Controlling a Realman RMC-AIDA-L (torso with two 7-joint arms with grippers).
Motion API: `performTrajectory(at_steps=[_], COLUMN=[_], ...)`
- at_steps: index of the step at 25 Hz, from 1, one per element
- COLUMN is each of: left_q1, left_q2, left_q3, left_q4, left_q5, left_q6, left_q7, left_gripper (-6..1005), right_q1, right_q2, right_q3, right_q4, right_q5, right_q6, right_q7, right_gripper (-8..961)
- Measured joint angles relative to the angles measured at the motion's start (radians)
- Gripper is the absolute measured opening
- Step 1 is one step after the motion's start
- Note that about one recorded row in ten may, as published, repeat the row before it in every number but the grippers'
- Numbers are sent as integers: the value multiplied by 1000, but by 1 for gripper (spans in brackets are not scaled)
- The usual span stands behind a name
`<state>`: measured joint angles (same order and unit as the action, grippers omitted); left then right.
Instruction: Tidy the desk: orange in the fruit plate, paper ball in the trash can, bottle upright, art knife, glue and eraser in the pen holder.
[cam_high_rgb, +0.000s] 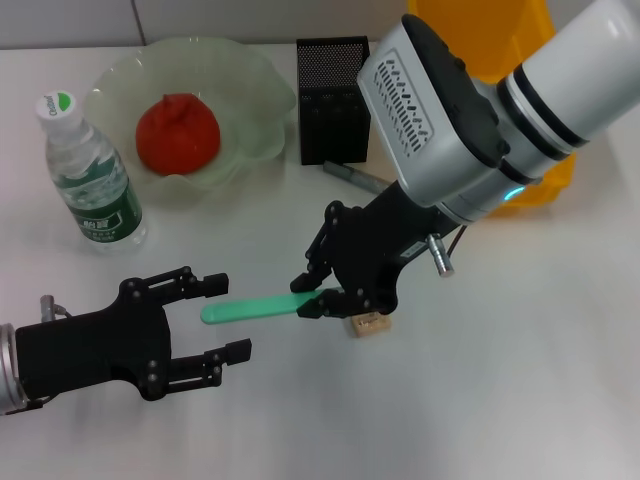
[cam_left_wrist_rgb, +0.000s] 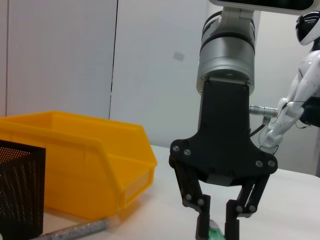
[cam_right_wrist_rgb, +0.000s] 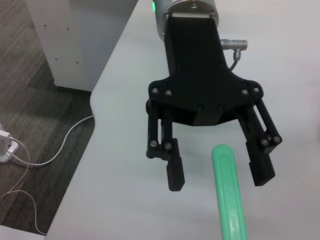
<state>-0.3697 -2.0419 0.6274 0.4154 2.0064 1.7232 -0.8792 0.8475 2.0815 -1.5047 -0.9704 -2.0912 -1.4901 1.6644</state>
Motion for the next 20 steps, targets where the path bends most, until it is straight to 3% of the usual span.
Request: performTrajectory(at_steps=[13,20], left_q1=[-10,-12], left_q2=[-4,-5], left_q3=[3,14], left_q4=[0,0], left_q5=[0,0], left_q6=[-8,-10], left_q7=[7,11], left_gripper=[637,490], right_q1=[-1,-1], right_q2=[0,0], right_q3=[0,0], right_q4=[-1,0], right_q5=[0,0], right_q6=[-3,-2], right_q7=[0,0], right_gripper=[183,183])
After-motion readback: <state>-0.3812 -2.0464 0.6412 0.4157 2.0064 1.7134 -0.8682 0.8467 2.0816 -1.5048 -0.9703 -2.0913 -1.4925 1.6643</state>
